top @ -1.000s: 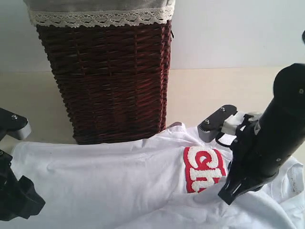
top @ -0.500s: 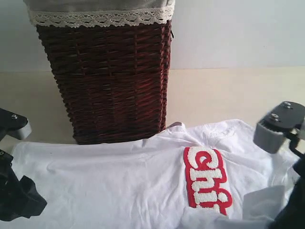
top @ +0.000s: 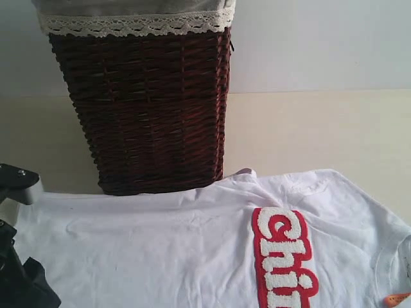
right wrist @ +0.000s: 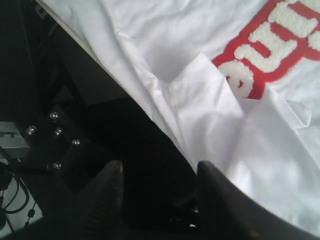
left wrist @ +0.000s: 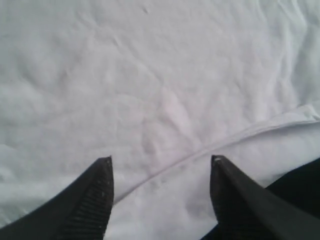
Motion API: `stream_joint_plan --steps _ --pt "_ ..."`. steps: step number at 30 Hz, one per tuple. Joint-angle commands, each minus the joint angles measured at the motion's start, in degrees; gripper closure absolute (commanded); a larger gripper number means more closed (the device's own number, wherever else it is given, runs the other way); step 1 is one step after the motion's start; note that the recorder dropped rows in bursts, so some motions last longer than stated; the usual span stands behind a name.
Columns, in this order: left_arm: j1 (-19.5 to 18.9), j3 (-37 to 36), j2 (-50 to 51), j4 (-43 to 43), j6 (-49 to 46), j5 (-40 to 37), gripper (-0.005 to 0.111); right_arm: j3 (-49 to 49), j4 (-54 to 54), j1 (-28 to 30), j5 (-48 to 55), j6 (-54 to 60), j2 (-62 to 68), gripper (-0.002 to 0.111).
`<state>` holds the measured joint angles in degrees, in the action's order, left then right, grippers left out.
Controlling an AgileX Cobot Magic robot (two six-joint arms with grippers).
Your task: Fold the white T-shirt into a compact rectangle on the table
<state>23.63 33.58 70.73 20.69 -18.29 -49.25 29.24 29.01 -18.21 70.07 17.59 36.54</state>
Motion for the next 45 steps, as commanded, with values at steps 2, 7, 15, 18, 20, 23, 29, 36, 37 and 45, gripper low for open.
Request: stream_joint_plan --steps 2,7,15,18,20,23,29,36,37,45 --pt "0.4 -0.4 -0.3 2.6 -3.9 0.7 0.05 -0.2 1.9 0.2 -0.1 2.3 -2.5 0.051" --pt "0.4 -0.4 1.9 3.2 -3.8 8.0 0.05 -0.2 -0.9 0.2 -5.7 -5.6 -1.7 0.056" --pt "0.4 -0.4 9.9 3.3 -3.5 9.3 0.05 -0.2 -7.2 0.2 -22.7 -11.6 12.1 0.089" --pt "0.4 0.0 13.1 2.5 -3.9 10.5 0.051 -0.2 -7.2 0.2 -28.6 -10.5 20.2 0.096" --pt "0.4 0.4 14.9 1.3 -3.9 10.6 0.054 -0.2 -7.2 0.2 -32.0 -8.8 25.6 0.102" --pt "0.3 1.4 17.4 0.4 -3.9 10.6 0.063 -0.2 -7.2 0.2 -35.6 -7.7 34.6 0.108" --pt "0.3 1.9 21.1 0.5 -3.6 14.5 0.077 -0.2 -7.1 0.2 -44.5 -6.7 47.9 0.108" --pt "0.3 4.0 25.0 0.4 -2.9 17.5 0.077 3.0 -7.2 0.2 -49.7 -6.7 57.0 0.108" --pt "0.3 4.7 25.4 0.2 -2.9 17.4 0.077 4.0 -7.2 0.2 -49.3 -6.7 57.8 0.108" --pt "-2.2 8.1 28.6 -4.0 -1.6 16.8 0.077 13.3 -13.5 0.2 -48.4 -8.1 64.3 0.108"
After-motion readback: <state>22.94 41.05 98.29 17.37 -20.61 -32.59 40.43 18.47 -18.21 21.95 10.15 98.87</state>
